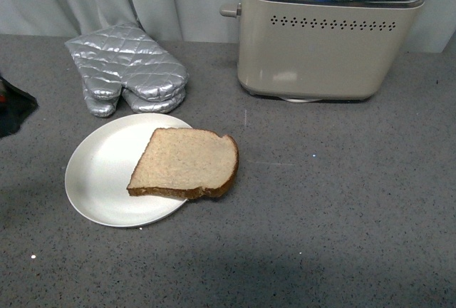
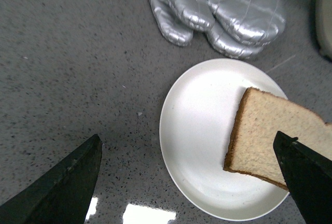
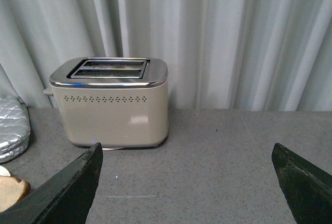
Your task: Put bread into toaster
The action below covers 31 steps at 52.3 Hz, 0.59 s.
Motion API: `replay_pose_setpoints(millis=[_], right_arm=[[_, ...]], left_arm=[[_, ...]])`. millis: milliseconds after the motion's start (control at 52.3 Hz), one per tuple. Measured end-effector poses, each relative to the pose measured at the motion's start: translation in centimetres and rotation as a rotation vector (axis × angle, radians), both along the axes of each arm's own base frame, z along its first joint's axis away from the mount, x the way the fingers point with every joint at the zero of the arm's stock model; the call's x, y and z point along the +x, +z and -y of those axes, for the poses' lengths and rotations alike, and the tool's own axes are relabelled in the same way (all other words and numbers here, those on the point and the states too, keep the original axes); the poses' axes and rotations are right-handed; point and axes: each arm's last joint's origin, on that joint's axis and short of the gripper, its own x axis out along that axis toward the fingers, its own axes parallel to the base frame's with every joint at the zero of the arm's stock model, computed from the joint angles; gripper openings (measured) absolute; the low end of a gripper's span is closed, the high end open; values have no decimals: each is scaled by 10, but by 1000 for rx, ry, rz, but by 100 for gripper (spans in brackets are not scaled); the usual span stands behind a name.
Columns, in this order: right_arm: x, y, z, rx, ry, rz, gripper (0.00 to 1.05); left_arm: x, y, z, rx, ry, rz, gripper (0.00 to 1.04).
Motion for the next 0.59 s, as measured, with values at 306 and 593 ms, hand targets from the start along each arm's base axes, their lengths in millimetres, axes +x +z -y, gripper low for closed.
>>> replay_pose_setpoints(millis=[306,593], right_arm=[[0,0,0,0,0,0,95],[0,0,0,0,0,0,95]], left_arm=[[48,-42,1,29,-61,-238,98],[73,-71,-3,-3,-67,-352,98]])
